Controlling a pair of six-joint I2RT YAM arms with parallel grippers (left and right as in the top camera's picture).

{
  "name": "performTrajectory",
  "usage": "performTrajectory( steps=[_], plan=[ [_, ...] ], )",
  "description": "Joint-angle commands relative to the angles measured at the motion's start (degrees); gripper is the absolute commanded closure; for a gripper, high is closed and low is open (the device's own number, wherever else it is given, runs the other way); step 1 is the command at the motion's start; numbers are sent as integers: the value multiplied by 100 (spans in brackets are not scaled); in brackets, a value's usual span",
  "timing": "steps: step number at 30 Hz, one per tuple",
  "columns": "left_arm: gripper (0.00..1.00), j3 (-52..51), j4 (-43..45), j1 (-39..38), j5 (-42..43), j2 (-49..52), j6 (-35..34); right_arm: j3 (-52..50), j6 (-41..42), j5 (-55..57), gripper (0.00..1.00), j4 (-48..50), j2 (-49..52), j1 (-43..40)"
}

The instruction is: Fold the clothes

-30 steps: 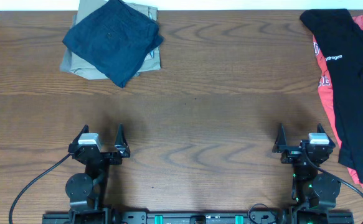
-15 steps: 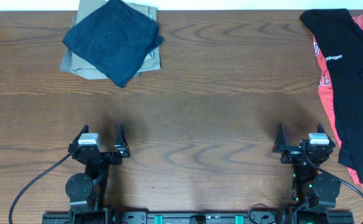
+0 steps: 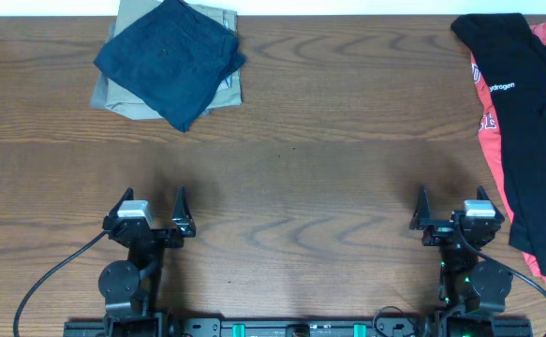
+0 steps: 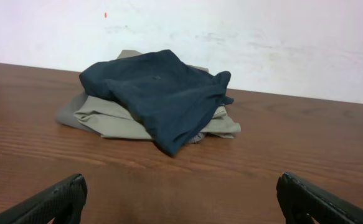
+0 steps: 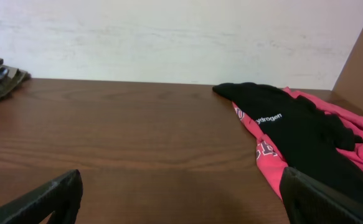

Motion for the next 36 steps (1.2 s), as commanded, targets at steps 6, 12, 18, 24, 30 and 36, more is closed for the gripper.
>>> performTrajectory(
  steps=[6,12,18,24,30,36],
  plan=[
    [2,-98,-188,-20,42,-39,98,-9,-90,-4,1,-22,-33,-57],
    [2,-98,-188,-20,42,-39,98,-9,-79,-28,1,81,-33,-55],
    [2,-98,-188,-20,42,-39,98,-9,2391,-2664,1,1438,-33,-55],
    [2,-98,-188,-20,42,-39,98,-9,3703,-3174,1,1812,-33,-55],
    [2,-98,-188,-20,42,-39,98,-9,4367,-2955,1,3289,-33,-55],
    [2,-98,-188,-20,42,-39,98,247,3980,-1954,1,4148,-7,-55]
  ],
)
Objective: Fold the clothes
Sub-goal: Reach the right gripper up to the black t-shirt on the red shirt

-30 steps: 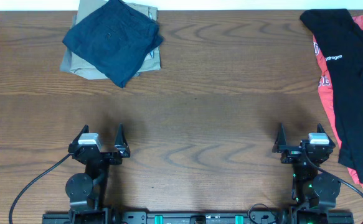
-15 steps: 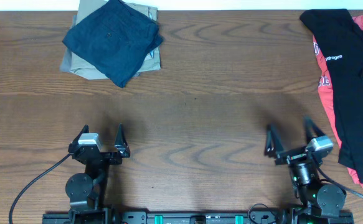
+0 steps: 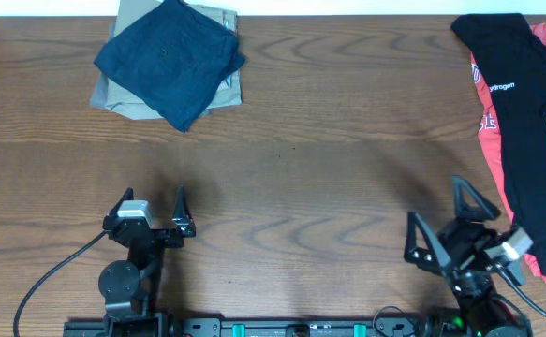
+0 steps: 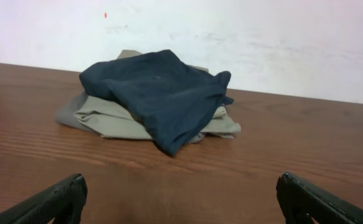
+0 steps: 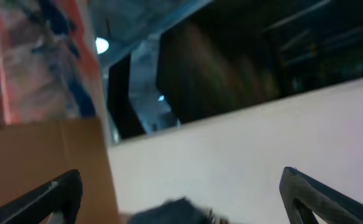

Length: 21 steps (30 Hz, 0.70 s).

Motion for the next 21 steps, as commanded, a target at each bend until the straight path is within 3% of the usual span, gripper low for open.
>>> performTrajectory(
  steps=[1,8,15,21],
  plan=[
    [2,-98,-186,-20,42,-39,98,308,-361,693,1,-114,52,-37],
    [2,-98,-186,-20,42,-39,98,1648,-2111,1156,1,-1416,1451,-37],
    [2,-98,-186,-20,42,-39,98,3565,-3077,1998,1,-2487,4094,-39],
    [2,-98,-186,-20,42,-39,98,6011,-3917,3259,1,-4478,6559,-52]
  ],
)
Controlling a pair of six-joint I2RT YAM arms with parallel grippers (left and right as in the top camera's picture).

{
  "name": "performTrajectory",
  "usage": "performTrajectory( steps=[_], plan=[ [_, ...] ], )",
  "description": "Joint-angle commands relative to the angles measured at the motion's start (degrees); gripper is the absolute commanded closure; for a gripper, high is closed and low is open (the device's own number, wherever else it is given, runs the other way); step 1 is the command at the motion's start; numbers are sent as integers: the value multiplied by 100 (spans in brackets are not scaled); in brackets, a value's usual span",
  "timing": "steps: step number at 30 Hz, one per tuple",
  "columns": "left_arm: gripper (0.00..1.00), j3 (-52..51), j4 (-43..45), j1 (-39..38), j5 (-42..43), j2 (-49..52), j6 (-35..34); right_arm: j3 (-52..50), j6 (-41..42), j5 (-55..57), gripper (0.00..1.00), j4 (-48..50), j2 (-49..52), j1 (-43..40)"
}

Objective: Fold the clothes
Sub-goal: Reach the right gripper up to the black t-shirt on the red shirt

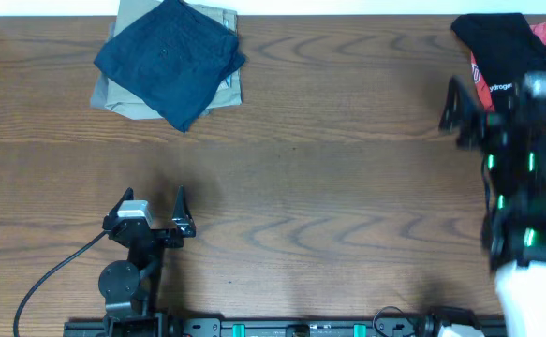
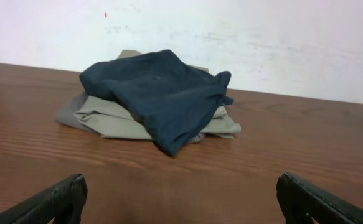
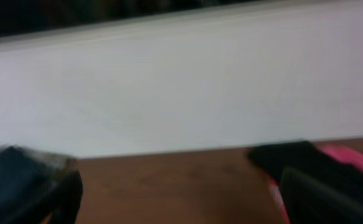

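Note:
A black garment [image 1: 497,42] printed "hydrogen" lies unfolded over a red garment at the table's far right; both show blurred in the right wrist view, the black garment [image 3: 290,157] and the red garment [image 3: 346,155]. My right gripper [image 1: 462,117] is raised high over the table just left of them, open and empty [image 3: 181,202]. At the near left edge my left gripper [image 1: 153,198] rests open with nothing between its fingers [image 2: 181,202].
A folded navy garment [image 1: 168,58] lies on a folded khaki one [image 1: 113,94] at the far left, ahead of the left gripper [image 2: 159,93]. Bare wooden table [image 1: 329,159] spans the middle. A white wall [image 2: 243,37] stands behind the far edge.
My right arm has moved from low at the near right edge to high over the right side, beside the black and red garments. The left arm and all clothes are unchanged.
Both grippers first rested open at the near edge, facing the clothes. Then the right arm had turned and tilted upward, its camera looking off the table. Now it is raised beside the unfolded garments, open and empty.

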Motion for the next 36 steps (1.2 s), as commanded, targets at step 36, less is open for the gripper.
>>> performTrajectory(
  steps=[36],
  plan=[
    [2,-98,-188,-20,50,-42,98,5995,-737,1338,2,-3077,7088,-2815]
  ],
)
